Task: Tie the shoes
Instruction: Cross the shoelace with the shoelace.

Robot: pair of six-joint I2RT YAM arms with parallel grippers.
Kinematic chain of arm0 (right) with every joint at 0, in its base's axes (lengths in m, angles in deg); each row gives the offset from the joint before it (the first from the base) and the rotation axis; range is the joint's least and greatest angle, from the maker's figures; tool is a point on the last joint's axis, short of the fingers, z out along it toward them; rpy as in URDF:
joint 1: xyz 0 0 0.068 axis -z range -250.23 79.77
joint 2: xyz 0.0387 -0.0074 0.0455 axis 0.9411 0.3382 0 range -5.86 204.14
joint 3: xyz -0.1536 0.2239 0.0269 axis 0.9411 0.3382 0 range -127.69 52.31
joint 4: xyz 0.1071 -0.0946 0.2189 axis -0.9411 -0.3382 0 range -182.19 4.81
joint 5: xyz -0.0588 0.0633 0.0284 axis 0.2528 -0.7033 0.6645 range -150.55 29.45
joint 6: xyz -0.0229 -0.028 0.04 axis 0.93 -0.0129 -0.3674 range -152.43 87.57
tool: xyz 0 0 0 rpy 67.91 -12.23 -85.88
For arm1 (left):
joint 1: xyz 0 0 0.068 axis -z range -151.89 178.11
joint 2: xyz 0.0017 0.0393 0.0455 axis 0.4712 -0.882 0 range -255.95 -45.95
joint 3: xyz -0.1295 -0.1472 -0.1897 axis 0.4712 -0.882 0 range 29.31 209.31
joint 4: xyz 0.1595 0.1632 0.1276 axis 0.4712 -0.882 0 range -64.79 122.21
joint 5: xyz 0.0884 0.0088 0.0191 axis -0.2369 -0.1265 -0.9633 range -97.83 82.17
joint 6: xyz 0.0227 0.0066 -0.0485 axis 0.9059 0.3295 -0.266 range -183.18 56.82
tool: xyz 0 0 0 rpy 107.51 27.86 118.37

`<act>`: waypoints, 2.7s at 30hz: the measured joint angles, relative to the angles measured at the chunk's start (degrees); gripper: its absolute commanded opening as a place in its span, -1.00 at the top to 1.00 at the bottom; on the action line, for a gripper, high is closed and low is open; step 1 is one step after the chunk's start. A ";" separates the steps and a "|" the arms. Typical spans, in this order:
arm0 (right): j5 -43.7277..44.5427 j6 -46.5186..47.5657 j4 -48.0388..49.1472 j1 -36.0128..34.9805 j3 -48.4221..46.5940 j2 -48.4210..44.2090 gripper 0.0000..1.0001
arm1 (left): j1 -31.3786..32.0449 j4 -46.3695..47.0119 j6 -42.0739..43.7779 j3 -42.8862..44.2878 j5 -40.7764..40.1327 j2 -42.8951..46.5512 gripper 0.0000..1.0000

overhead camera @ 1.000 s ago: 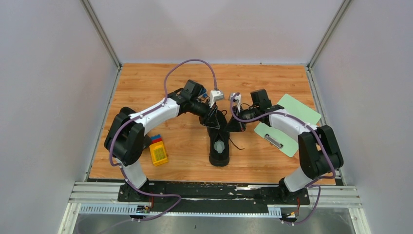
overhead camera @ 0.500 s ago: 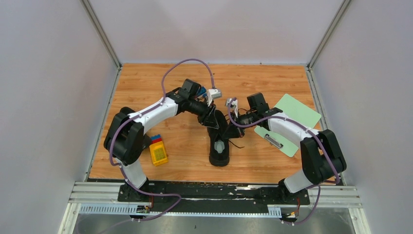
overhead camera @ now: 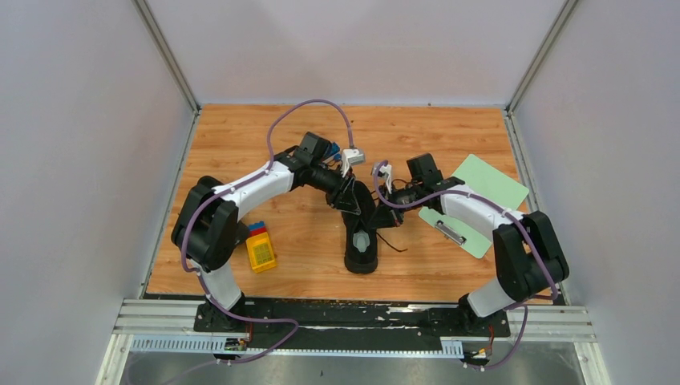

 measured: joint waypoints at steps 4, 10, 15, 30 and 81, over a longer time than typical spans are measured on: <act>0.72 -0.50 -0.15 0.00 0.00 0.83 1.00 | 0.44 0.39 0.13 0.00 -0.07 -0.26 0.38; 1.11 -0.96 -0.15 0.00 0.00 1.01 1.00 | 1.29 0.28 0.87 0.02 -0.33 -1.68 0.54; 1.18 -1.03 -0.17 0.00 0.00 1.05 1.00 | 1.92 -0.17 1.70 0.35 -1.53 -1.77 0.75; 1.20 -1.44 -0.17 0.00 0.00 1.05 1.00 | 2.10 -1.86 2.71 1.42 -7.13 -0.83 0.68; 1.25 -3.17 -0.87 1.25 0.00 1.46 1.00 | 5.53 -6.23 9.38 6.10 -8.28 -2.78 0.46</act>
